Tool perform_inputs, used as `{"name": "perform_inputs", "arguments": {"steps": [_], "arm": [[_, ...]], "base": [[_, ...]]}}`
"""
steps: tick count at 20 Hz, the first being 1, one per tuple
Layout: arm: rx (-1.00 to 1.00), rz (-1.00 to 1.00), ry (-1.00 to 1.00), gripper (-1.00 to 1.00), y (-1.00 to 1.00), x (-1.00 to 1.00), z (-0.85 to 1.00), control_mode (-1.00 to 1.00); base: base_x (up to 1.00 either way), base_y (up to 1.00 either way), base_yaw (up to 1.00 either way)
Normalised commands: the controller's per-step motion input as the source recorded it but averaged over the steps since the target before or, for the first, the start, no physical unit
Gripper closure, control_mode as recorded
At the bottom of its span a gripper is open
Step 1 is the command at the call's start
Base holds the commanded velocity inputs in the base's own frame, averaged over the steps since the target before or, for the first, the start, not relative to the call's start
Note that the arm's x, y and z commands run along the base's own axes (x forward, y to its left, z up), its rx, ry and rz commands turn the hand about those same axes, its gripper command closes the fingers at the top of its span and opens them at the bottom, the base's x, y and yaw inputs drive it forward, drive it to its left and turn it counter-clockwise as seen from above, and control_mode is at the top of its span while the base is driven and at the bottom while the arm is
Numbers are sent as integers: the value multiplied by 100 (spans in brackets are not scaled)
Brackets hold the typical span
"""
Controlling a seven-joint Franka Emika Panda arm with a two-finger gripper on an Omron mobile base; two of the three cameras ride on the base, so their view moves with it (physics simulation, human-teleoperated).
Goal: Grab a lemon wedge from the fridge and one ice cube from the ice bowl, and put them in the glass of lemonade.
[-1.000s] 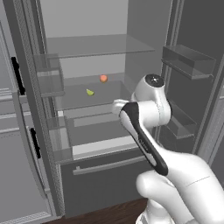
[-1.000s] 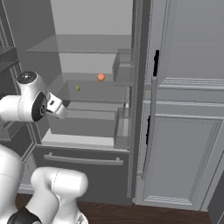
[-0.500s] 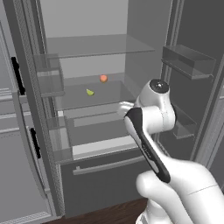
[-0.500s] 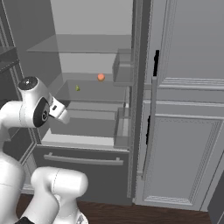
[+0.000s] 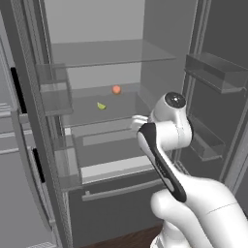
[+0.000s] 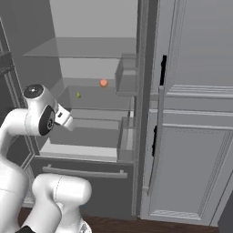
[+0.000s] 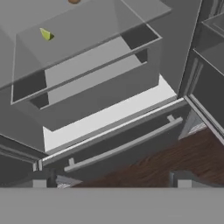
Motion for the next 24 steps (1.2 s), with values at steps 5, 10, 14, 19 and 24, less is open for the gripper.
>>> {"name": "perform_inputs", "arguments": {"steps": [5, 10, 14, 19, 24], "arm": [[0, 0, 0, -100, 0, 0, 0, 100], [0, 2, 0, -100, 0, 4, -4, -100], [0, 15, 0, -100, 1, 52, -21, -100], [0, 21, 0, -100, 1, 82, -21, -100], [-4, 10, 2, -100, 19, 97, -31, -100]], "base": [[95, 0, 0], [49, 0, 2], [0, 0, 0], [0, 0, 0], [0, 0, 0]]}}
